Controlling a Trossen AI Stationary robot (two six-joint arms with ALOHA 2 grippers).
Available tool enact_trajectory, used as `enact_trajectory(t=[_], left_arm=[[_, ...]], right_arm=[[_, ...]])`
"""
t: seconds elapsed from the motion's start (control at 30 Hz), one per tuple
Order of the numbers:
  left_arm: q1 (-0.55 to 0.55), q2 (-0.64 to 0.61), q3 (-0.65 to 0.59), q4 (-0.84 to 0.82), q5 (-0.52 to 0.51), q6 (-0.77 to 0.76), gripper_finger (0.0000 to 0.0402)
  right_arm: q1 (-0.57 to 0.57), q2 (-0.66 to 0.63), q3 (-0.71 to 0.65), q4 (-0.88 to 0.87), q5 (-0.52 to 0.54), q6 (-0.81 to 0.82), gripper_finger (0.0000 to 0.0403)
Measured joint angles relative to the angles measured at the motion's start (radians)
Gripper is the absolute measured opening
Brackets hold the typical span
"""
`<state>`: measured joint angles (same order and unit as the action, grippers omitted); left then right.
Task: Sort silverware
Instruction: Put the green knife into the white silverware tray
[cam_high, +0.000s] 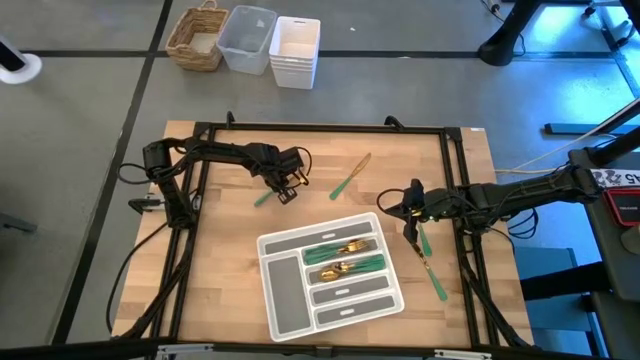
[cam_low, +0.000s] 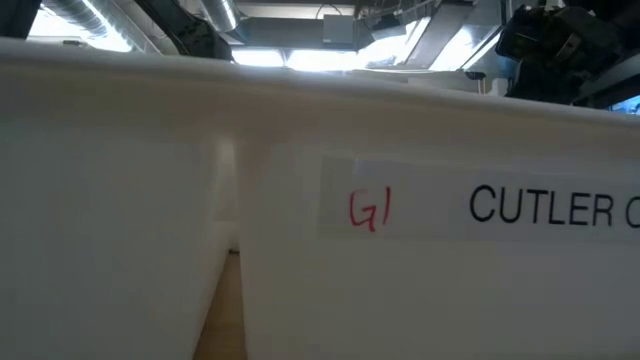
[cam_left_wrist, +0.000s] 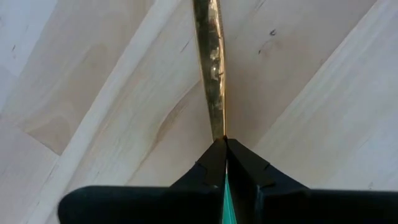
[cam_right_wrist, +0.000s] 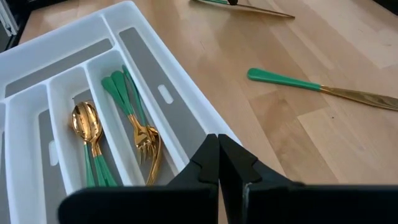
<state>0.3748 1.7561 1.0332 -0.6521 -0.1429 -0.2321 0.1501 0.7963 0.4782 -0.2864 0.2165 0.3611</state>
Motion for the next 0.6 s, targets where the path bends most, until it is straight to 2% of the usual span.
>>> enact_trajectory(t=[0.6], left_arm=[[-0.001, 0.0, 0.0, 0.001, -0.025, 0.004, 0.0005]], right_arm=[[0.0, 0.0, 0.0, -0.001, 0.0, 0.0, 0.0001]])
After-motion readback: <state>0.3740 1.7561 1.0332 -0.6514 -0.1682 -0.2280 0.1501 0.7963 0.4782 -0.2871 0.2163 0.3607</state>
